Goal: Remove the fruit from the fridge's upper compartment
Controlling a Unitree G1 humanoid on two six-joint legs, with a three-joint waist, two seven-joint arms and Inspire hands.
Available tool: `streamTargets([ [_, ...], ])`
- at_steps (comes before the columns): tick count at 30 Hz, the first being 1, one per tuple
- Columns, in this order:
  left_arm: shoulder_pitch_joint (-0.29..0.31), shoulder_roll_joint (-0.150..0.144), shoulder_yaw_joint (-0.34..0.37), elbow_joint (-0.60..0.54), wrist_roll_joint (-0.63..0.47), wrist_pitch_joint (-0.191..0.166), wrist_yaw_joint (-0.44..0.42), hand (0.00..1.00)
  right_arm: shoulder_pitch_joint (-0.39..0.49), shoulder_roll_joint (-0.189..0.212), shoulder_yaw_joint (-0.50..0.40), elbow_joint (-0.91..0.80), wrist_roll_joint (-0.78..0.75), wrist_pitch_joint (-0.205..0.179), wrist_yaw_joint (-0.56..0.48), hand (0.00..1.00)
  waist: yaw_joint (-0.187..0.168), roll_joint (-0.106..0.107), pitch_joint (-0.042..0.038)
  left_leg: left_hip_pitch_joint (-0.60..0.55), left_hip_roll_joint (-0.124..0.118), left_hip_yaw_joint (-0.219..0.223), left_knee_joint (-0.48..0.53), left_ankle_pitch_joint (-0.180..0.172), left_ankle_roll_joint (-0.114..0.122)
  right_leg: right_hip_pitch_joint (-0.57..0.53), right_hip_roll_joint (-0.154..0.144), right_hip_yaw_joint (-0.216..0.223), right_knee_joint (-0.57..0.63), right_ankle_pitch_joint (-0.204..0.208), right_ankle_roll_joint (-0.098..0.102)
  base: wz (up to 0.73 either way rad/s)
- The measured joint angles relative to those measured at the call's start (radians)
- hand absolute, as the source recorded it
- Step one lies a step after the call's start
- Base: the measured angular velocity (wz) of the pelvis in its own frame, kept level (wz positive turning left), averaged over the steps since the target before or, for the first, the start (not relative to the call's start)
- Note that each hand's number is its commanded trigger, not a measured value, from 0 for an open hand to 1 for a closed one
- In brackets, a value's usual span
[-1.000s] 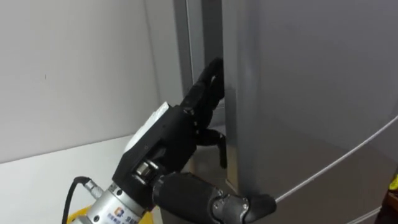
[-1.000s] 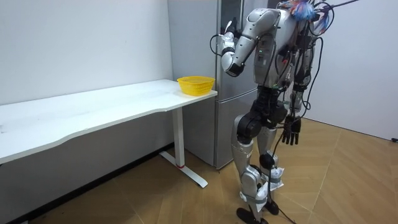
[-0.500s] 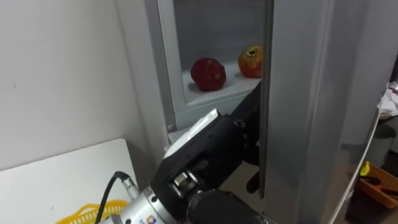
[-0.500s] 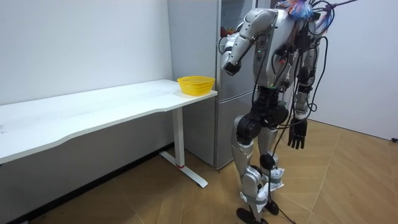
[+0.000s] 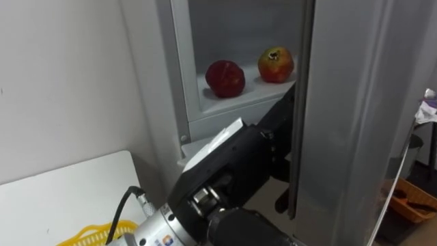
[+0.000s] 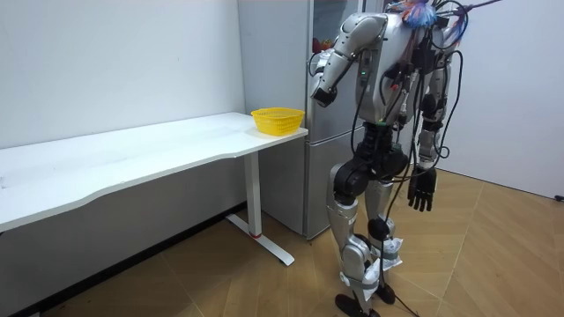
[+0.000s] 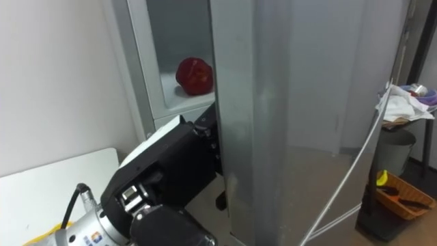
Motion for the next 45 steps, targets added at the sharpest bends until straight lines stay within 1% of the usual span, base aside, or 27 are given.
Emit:
streamTargets([
  [4,-0.002,-0.002,-0.005,0.003,-0.011,0.000,-0.003,0.00,0.018,0.000,-0.022,-0.021,0.016,0.000,0.001,0.00,-0.013,0.001,-0.0007,-0.002,0.000,0.003,0.000,-0.001,0.001,-0.004,0.000,0.004,0.001,0.004,0.001,-0.03],
  [6,-0.003,-0.002,-0.005,0.007,-0.025,0.003,-0.014,0.00,0.020,0.000,-0.032,-0.025,0.024,0.001,0.002,0.00,-0.027,0.002,-0.0008,-0.002,0.001,0.005,0.000,-0.001,0.002,-0.006,0.003,0.015,0.001,0.007,0.003,-0.05],
  [8,-0.003,-0.002,-0.005,0.009,-0.029,0.004,-0.019,0.00,0.020,0.000,-0.036,-0.031,0.025,0.002,0.001,0.00,-0.033,0.003,-0.0012,-0.001,0.001,0.010,0.000,-0.002,0.003,-0.006,0.008,0.022,0.001,0.009,0.003,-0.10],
  [10,-0.012,-0.003,-0.007,0.019,-0.029,0.005,-0.023,0.00,0.020,0.000,-0.036,-0.031,0.025,0.004,0.002,0.00,-0.037,0.007,-0.0016,0.002,0.004,0.020,0.000,-0.004,0.004,-0.006,0.010,0.028,0.001,0.013,0.002,-0.14],
  [13,-0.030,-0.005,-0.009,0.032,-0.029,0.016,-0.039,0.00,0.019,0.000,-0.036,-0.031,0.025,0.008,0.006,0.00,-0.048,0.010,-0.0025,0.003,0.007,0.032,0.000,-0.004,0.003,-0.007,0.012,0.039,0.001,0.018,0.001,-0.12],
  [15,-0.052,-0.005,-0.024,0.051,-0.029,0.022,-0.042,0.00,0.018,0.000,-0.036,-0.031,0.023,0.008,0.015,0.00,-0.061,0.010,-0.0021,0.004,0.009,0.036,0.000,-0.005,0.002,-0.007,0.014,0.044,0.001,0.019,0.000,-0.06],
  [17,-0.057,-0.008,-0.038,0.059,-0.029,0.024,-0.056,0.00,0.019,0.000,-0.036,-0.029,0.021,0.008,0.025,0.00,-0.066,0.014,-0.0013,0.005,0.011,0.045,0.001,-0.006,0.000,-0.007,0.017,0.054,0.001,0.020,-0.003,-0.12],
  [19,-0.065,-0.009,-0.054,0.069,-0.029,0.024,-0.069,0.00,0.020,0.000,-0.035,-0.028,0.022,0.008,0.032,0.00,-0.077,0.016,-0.0022,0.006,0.013,0.048,0.001,-0.006,-0.001,-0.006,0.019,0.057,0.001,0.021,-0.004,-0.08],
  [22,-0.077,-0.004,-0.080,0.077,-0.029,0.025,-0.080,0.00,0.018,0.000,-0.036,-0.028,0.024,0.008,0.032,0.00,-0.096,0.023,-0.0009,0.010,0.017,0.058,0.001,-0.008,-0.004,-0.006,0.027,0.072,0.000,0.022,-0.006,-0.11],
  [23,-0.083,-0.008,-0.087,0.079,-0.028,0.025,-0.080,0.00,0.019,0.000,-0.036,-0.027,0.024,0.008,0.030,0.00,-0.109,0.025,-0.0003,0.011,0.017,0.059,-0.001,-0.008,-0.004,-0.006,0.027,0.075,0.001,0.022,-0.006,-0.09],
  [25,-0.091,-0.010,-0.087,0.084,-0.028,0.025,-0.080,0.00,0.018,0.000,-0.036,-0.028,0.025,0.006,0.021,0.00,-0.121,0.028,0.0014,0.012,0.019,0.065,-0.001,-0.009,-0.005,-0.008,0.029,0.084,0.001,0.022,-0.006,-0.10],
  [26,-0.097,-0.014,-0.087,0.085,-0.028,0.025,-0.080,0.00,0.019,-0.001,-0.036,-0.027,0.029,0.006,0.014,0.00,-0.137,0.029,0.0024,0.011,0.020,0.067,-0.001,-0.009,-0.006,-0.008,0.030,0.084,0.001,0.022,-0.006,-0.07],
  [27,-0.109,-0.014,-0.088,0.086,-0.028,0.025,-0.079,0.00,0.021,-0.004,-0.036,-0.027,0.032,0.005,0.008,0.00,-0.145,0.031,0.0032,0.011,0.020,0.070,-0.001,-0.009,-0.006,-0.009,0.030,0.086,0.001,0.022,-0.006,-0.05],
  [28,-0.117,-0.014,-0.088,0.086,-0.028,0.025,-0.078,0.00,0.022,-0.006,-0.036,-0.025,0.034,0.005,0.007,0.00,-0.146,0.031,0.0036,0.011,0.020,0.073,-0.001,-0.009,-0.006,-0.011,0.031,0.089,0.001,0.022,-0.006,-0.13],
  [30,-0.152,-0.013,-0.091,0.086,-0.029,0.025,-0.076,0.00,0.022,-0.015,-0.036,-0.021,0.037,0.006,0.008,0.00,-0.150,0.033,0.0037,0.004,0.022,0.087,-0.001,-0.009,-0.007,-0.025,0.034,0.102,0.002,0.022,-0.007,-0.17],
  [33,-0.166,-0.013,-0.107,0.086,-0.029,0.025,-0.075,0.00,0.022,-0.027,-0.036,-0.020,0.037,0.006,0.008,0.00,-0.164,0.034,0.0033,0.005,0.023,0.095,0.001,-0.009,-0.007,-0.030,0.038,0.110,0.002,0.023,-0.007,-0.09],
  [37,-0.171,-0.012,-0.123,0.086,-0.029,0.025,-0.074,0.00,0.019,-0.031,-0.036,-0.020,0.037,0.003,0.008,0.00,-0.165,0.034,0.0031,0.003,0.028,0.112,0.001,-0.012,-0.012,-0.039,0.045,0.126,0.003,0.025,-0.010,-0.15],
  [40,-0.173,-0.011,-0.126,0.086,-0.040,0.025,-0.075,0.00,0.019,-0.034,-0.036,-0.020,0.038,0.003,0.008,0.00,-0.166,0.038,0.0038,0.002,0.030,0.114,0.000,-0.014,-0.015,-0.039,0.046,0.129,0.002,0.025,-0.011,-0.03],
  [45,-0.183,-0.010,-0.127,0.086,-0.041,0.025,-0.075,0.00,0.016,-0.035,-0.036,-0.020,0.039,0.003,0.008,0.00,-0.165,0.046,0.0070,0.002,0.031,0.114,-0.001,-0.014,-0.016,-0.040,0.047,0.129,0.000,0.025,-0.012,0.00],
])
